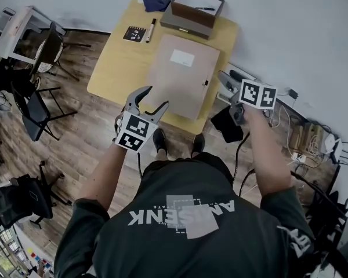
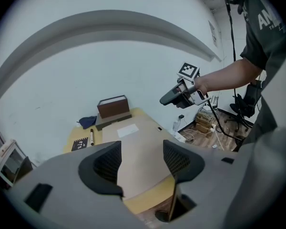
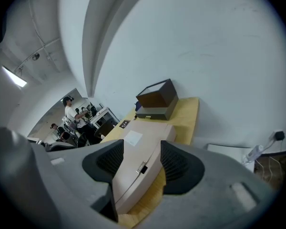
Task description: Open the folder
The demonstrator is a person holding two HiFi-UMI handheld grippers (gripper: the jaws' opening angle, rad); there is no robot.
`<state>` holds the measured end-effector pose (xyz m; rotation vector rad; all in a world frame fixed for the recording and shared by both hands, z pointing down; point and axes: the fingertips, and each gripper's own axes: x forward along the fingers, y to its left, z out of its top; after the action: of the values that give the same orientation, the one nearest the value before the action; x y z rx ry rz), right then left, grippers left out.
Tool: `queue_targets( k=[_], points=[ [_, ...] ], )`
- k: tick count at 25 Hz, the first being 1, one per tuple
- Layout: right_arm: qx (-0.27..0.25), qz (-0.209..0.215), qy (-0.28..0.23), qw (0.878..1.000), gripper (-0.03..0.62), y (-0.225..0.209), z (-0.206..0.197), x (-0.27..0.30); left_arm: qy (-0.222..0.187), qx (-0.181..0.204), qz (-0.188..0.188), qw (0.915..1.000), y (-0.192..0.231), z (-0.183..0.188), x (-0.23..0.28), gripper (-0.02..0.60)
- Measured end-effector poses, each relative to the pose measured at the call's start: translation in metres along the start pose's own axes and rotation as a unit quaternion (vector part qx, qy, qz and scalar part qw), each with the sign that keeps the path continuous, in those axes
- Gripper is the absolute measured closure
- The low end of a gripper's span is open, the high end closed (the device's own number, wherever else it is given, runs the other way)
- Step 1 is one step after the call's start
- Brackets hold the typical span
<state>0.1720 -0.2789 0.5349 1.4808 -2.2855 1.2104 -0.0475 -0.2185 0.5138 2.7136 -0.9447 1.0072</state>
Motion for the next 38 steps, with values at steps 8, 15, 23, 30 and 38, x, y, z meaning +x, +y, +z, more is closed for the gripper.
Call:
queue_targets(
  k=[8, 15, 23, 30, 38],
  points=[
    [0.042, 0.001, 0.055, 0.998, 0.367, -0.037, -0.037, 0.04, 0.048, 0.024, -0.007, 0.9986, -0.025, -0.036, 0.028, 0.321],
    [0.1, 0.013, 0.075, 0.992, 0.367, -0.051, -0.057, 0.07, 0.075, 0.034, -0.013, 0.9965, -0.034, -0.057, 0.039, 0.321],
    [0.117, 0.014, 0.082, 0.99, 0.367, -0.066, -0.061, 0.084, 0.102, 0.088, -0.018, 0.9908, -0.046, -0.07, 0.055, 0.321],
    [0.123, 0.016, 0.084, 0.989, 0.367, -0.066, -0.063, 0.087, 0.139, 0.178, -0.02, 0.974, -0.051, -0.086, 0.062, 0.321],
    [0.114, 0.01, 0.091, 0.989, 0.367, -0.065, -0.062, 0.086, 0.167, 0.265, -0.003, 0.9497, -0.047, -0.096, 0.072, 0.321]
  ],
)
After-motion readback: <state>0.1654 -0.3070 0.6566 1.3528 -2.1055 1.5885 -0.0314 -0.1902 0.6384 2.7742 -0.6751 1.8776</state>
